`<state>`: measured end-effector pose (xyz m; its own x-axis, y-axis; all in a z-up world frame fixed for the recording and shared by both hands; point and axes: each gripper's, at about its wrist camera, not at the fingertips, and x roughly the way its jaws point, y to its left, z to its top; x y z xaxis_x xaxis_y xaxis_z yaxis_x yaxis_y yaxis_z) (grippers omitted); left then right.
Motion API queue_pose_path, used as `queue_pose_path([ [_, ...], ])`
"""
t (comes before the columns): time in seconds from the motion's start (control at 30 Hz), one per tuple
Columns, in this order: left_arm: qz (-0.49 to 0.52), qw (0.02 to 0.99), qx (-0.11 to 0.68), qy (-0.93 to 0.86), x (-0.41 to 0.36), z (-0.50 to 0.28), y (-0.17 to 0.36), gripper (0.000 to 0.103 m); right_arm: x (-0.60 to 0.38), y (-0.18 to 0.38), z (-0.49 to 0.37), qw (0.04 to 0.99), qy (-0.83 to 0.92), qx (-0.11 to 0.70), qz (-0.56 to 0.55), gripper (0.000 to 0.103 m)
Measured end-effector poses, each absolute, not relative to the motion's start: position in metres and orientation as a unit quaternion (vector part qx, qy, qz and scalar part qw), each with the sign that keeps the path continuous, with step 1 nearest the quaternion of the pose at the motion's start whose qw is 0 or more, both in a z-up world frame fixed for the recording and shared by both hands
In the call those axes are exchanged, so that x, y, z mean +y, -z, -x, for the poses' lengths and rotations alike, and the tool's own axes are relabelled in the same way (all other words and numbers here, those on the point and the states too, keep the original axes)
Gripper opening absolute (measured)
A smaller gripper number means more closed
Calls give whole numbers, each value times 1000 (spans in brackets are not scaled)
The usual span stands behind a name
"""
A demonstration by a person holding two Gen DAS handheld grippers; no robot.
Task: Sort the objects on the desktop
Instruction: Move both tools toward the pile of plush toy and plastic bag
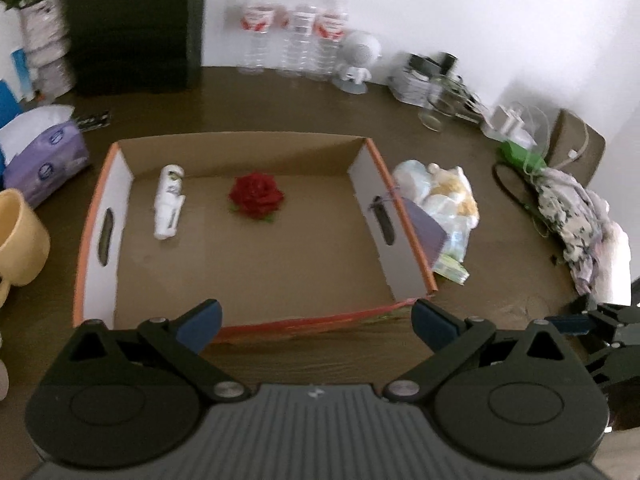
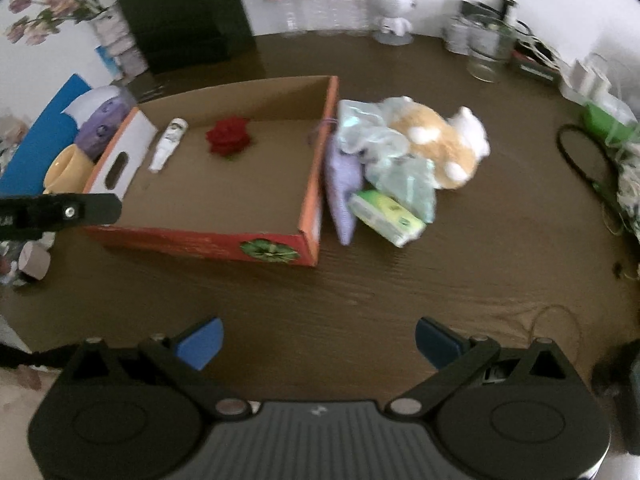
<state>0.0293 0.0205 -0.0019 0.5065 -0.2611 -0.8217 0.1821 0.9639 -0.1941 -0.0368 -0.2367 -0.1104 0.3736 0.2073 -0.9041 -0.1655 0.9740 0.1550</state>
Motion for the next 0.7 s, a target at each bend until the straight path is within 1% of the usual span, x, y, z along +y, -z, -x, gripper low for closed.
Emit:
queue_pose_path([
  [0.37,-5,866,468,176,-26,-42,0,103,-274,119,32,835,-72,544,-34,103],
  [0.6,-40,866,453,210,-64,-56,-1,103,-303,123,19,852,-44,521,-32,103],
  [0.7,-52,864,449,221,-79,-62,1,97,-314,122,12,862,-34,506,-21,103],
])
